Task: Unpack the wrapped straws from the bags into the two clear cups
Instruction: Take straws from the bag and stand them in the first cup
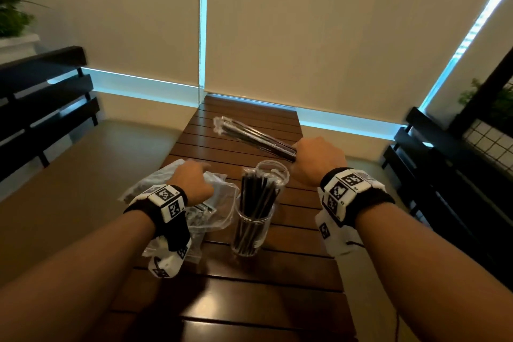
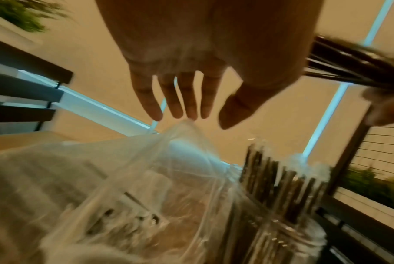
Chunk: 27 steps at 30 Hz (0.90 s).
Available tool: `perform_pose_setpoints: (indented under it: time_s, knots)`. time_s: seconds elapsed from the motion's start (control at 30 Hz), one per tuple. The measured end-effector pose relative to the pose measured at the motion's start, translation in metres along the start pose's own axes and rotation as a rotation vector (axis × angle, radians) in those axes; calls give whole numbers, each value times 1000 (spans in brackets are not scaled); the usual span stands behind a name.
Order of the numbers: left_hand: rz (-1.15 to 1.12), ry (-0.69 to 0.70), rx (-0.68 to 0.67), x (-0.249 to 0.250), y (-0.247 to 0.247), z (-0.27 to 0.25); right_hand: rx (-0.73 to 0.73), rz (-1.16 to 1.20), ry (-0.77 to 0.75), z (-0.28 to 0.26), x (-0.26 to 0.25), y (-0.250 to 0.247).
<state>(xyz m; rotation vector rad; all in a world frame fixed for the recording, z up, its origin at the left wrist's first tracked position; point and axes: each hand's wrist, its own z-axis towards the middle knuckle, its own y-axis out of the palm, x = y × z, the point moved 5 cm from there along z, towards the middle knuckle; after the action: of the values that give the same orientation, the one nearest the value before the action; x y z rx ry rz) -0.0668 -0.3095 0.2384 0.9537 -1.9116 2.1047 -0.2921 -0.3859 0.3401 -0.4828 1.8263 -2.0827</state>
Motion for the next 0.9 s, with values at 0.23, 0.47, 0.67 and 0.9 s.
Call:
perform_pose_setpoints:
  time_s: [0.23,0.47,0.67,0.9]
  knots:
    - [-754,235,-261,85,-17,-19,31,492,-71,-2,-45,47]
    - [-1061,140,-47,99,-36,-20,75,608,-238,4,-91,59]
    - [-373,158,265,66,-57,-5,189,939,-227,0,-48,7]
    - [-77,261,249,88,-42,-17,361,1013,-243,-5,-57,-52]
